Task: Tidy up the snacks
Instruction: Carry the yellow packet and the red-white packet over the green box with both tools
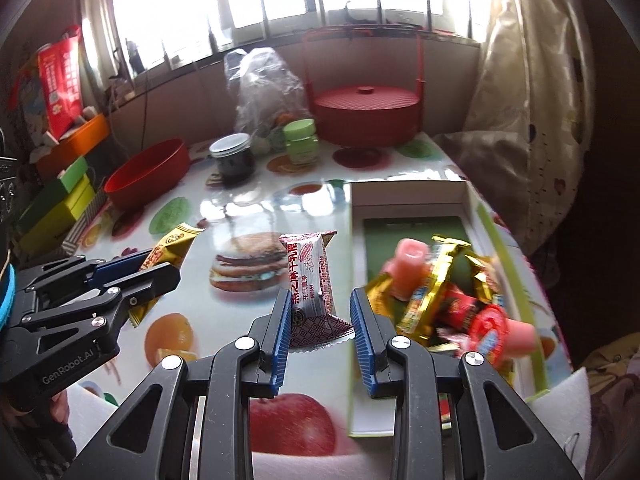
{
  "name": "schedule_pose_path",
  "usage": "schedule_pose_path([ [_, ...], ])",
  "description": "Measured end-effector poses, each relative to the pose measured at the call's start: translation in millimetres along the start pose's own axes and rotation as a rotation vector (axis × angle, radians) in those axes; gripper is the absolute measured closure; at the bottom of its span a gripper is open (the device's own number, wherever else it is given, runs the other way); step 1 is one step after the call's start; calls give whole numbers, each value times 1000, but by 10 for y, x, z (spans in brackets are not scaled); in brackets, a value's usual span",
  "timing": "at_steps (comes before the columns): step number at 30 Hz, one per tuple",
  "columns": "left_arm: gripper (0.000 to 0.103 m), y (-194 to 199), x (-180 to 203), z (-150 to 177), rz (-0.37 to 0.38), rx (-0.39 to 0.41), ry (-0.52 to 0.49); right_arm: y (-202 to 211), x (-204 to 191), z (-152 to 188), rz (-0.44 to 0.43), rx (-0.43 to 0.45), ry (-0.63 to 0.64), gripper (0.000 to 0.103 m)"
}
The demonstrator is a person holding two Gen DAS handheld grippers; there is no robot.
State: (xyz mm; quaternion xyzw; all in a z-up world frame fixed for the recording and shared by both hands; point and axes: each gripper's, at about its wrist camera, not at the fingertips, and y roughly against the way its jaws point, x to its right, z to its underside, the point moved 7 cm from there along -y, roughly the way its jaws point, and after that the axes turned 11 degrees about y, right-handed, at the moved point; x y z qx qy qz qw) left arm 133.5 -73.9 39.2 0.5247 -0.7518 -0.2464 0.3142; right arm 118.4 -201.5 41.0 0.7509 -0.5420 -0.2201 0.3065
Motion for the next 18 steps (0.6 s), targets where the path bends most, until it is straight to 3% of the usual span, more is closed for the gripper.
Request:
schedule_pose_path([
  [18, 77, -216, 776, 105, 110, -60, -98, 270, 631, 225, 98, -1, -61, 75],
])
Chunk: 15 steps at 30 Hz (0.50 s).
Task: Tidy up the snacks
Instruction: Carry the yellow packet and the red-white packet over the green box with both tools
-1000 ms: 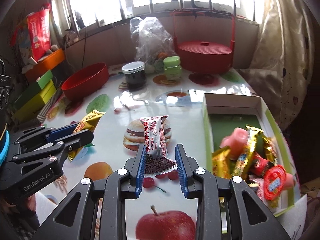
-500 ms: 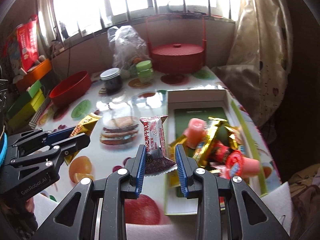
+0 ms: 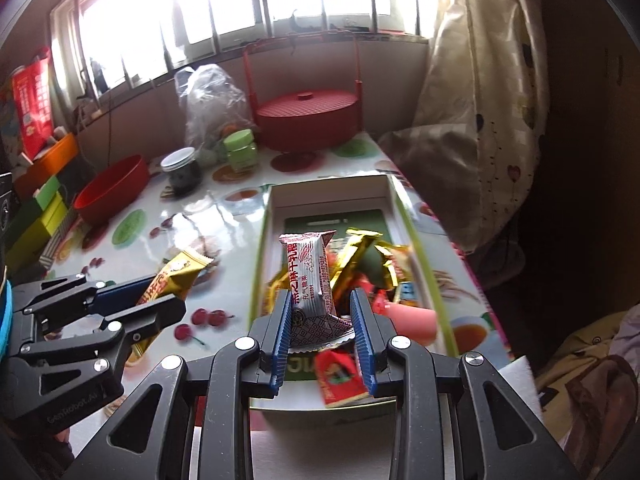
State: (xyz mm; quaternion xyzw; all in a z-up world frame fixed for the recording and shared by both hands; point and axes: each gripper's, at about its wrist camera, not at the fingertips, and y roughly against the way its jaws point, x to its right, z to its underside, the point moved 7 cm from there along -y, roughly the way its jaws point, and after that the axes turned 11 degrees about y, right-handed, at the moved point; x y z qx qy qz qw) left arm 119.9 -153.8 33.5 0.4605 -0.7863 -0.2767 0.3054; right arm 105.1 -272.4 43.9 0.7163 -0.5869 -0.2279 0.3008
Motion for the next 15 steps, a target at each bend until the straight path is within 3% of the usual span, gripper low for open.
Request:
schedule_pose_path([
  [15, 77, -283, 292, 33, 37, -50, -35, -104, 456, 81, 49, -29, -53, 75],
])
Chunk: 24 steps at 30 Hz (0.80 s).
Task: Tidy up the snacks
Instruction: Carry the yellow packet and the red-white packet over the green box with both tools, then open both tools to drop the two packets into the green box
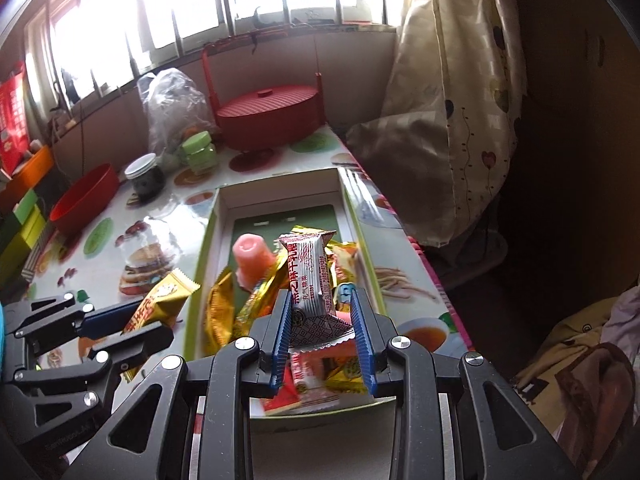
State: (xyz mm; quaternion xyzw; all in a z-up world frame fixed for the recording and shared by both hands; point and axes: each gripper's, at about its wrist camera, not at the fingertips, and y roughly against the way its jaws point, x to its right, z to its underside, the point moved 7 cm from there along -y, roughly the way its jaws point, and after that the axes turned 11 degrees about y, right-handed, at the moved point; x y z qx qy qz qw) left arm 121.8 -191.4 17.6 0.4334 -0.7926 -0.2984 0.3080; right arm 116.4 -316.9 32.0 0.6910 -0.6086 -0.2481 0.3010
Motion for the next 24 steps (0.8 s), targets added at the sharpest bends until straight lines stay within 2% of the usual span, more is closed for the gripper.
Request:
schedule_pose_path([
  [24, 77, -333, 185, 53, 16, -62, -31, -467, 33, -186, -36, -49, 55, 76],
])
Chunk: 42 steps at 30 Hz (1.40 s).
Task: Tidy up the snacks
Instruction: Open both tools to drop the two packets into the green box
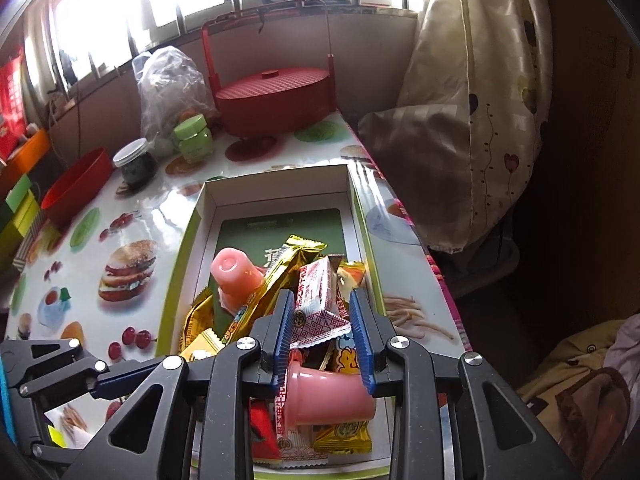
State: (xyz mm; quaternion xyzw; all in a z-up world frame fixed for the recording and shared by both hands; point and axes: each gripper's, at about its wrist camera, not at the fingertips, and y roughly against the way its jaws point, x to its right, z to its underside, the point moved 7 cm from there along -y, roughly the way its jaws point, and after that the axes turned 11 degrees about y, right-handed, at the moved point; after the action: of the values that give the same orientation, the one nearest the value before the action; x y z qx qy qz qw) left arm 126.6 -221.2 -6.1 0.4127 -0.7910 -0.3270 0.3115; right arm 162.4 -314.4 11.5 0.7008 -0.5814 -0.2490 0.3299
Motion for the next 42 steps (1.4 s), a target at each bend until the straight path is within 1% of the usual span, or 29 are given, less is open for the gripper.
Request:
schedule_pose_path([
  [13, 77, -80, 41, 22, -4, -21, 4, -52, 33, 2, 1, 3, -7, 76],
  [19, 77, -84, 46, 26, -7, -24, 0, -50, 39, 8, 4, 5, -10, 72],
  [22, 76, -80, 36, 18, -20, -19, 1, -42, 48, 1, 7, 10, -13, 69],
  [23, 75, -78, 29, 17, -22, -18, 4, -34, 51, -1, 9, 14, -17, 66],
  [25, 64, -82, 10, 20, -25, -23, 13, -14, 54, 0, 10, 21, -22, 64],
  [26, 57, -74, 10, 22, -12, -22, 17, -3, 57, 2, 12, 23, -24, 63],
  [27, 54, -60, 16, 23, -1, -23, 20, 9, 59, 6, 14, 24, -27, 62],
  [29, 51, -37, 38, 22, -4, -18, 9, 23, 61, 9, 17, 24, -30, 61],
  [39, 51, 91, 67, 30, -5, 4, 14, 165, 47, 30, 30, 40, -46, 58],
  [42, 51, 162, 24, 39, -14, 16, 33, 233, 47, 50, 29, 49, -61, 58],
])
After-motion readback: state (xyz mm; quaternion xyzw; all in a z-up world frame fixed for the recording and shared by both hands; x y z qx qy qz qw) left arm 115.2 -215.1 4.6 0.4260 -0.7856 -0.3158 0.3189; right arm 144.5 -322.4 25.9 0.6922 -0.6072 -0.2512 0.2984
